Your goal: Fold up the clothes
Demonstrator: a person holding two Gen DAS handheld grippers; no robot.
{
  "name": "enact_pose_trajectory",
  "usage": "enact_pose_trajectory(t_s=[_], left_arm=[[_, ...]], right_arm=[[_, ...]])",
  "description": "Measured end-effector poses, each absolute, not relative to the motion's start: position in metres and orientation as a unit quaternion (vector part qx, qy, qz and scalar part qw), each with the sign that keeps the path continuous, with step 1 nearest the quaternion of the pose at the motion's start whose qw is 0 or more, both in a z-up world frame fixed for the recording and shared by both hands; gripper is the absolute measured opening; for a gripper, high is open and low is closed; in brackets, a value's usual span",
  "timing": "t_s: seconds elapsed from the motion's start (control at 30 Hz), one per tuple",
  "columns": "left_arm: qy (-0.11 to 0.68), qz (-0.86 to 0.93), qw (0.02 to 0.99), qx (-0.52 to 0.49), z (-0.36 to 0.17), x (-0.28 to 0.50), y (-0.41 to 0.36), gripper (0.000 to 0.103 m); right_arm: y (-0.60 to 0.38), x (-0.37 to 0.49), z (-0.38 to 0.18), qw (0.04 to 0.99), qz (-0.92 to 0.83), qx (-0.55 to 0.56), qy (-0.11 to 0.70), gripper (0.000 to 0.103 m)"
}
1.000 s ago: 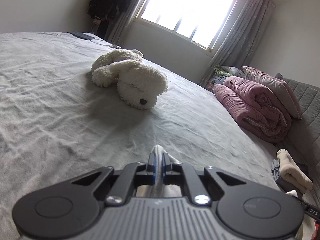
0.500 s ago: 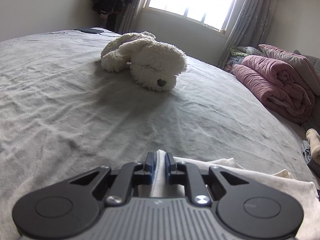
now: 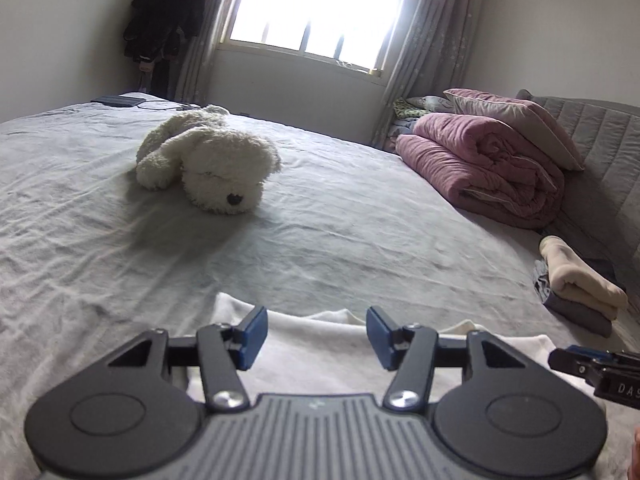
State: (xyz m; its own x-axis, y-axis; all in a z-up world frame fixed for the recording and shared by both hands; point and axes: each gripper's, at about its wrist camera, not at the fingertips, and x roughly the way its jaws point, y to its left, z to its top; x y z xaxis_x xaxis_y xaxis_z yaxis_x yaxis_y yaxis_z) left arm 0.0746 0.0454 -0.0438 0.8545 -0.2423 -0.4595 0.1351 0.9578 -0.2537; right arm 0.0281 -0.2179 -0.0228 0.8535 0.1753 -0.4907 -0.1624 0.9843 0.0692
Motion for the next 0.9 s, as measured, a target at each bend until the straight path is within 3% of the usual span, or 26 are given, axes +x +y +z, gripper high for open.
enact_pose_trajectory(t_s=[0.2, 0.27, 0.4, 0.5, 0.57, 0.6, 0.77, 0.9], left_arm=[[0.274, -0.118, 0.952, -0.074, -0.072, 0.059, 0.050, 0.055], [0.265, -0.129, 0.954, -0.049, -0.076, 0.054, 0.055, 0.052], [0.273, -0.109, 0.955, -0.042, -0.070, 0.048, 0.073, 0.052], [0.289, -0.103, 0.950, -0.061, -0.064, 0.045, 0.088, 0.052], [0.304, -0.087, 0.945, -0.083, -0.055, 0.043, 0.098, 0.063], [0.316, -0.071, 0.941, -0.095, -0.052, 0.041, 0.103, 0.065], [0.386, -0.054, 0.890, -0.238, -0.045, 0.037, 0.141, 0.065], [0.433, -0.063, 0.829, -0.349, -0.056, 0.033, 0.162, 0.065]], right_arm=[[-0.211, 0.015, -0.042, 0.948, 0.088, -0.061, 0.301, 0.042], [-0.230, 0.014, -0.050, 0.943, 0.087, -0.050, 0.316, 0.036], [-0.240, 0.010, -0.042, 0.940, 0.080, -0.012, 0.332, 0.033], [-0.243, 0.007, -0.036, 0.937, 0.071, 0.013, 0.343, 0.039], [-0.245, 0.005, -0.031, 0.934, 0.064, 0.029, 0.350, 0.045], [-0.246, 0.004, -0.029, 0.933, 0.061, 0.037, 0.354, 0.046], [-0.258, -0.001, -0.018, 0.918, 0.048, 0.107, 0.378, 0.059], [-0.275, -0.004, -0.024, 0.881, 0.037, 0.214, 0.421, 0.063]])
